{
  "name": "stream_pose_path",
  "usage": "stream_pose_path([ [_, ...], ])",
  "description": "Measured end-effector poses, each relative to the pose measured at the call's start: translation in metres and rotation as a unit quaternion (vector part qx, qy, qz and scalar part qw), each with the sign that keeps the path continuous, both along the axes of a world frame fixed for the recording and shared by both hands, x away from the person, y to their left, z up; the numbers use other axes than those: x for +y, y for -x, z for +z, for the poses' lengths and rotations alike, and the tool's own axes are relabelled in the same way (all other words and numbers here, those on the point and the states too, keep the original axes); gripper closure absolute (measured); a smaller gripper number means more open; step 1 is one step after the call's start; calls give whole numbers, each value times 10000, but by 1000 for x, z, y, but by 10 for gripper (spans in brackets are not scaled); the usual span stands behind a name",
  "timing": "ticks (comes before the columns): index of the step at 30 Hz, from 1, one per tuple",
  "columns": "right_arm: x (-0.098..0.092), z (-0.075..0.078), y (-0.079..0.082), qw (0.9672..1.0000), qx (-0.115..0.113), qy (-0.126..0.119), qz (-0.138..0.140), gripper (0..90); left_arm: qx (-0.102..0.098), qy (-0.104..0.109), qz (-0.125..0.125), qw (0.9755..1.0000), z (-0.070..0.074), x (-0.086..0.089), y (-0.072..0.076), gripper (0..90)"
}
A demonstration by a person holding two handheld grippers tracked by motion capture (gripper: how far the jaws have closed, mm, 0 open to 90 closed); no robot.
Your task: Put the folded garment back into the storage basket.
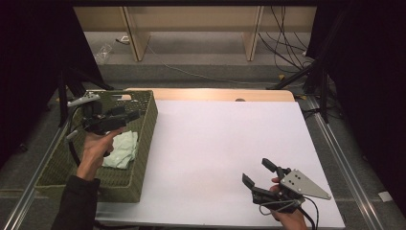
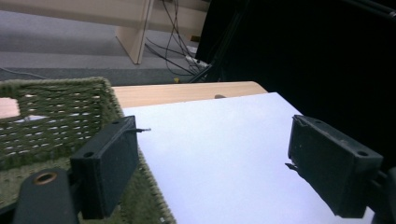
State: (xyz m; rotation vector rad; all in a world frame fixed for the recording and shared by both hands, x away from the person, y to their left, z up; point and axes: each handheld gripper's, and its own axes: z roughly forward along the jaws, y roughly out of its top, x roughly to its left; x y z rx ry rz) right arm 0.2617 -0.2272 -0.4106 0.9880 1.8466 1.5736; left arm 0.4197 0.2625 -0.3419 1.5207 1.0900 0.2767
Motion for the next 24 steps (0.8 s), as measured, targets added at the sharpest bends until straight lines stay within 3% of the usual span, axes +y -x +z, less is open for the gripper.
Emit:
stream_pose_path([
  [2,0,0,0,10000,3,9,-2,198,-13,133,-89,9999,0,-4,0,155],
  [12,0,0,0,10000,2,2,-2,199,-91,-17,-300,9995,1,-25,3,155],
  [17,0,0,0,10000,16,5,-2,200,-138,117,-469,9987,0,-34,4,156],
  [24,0,0,0,10000,5,-3,-4,200,-190,-18,-657,9977,-2,-51,7,156],
])
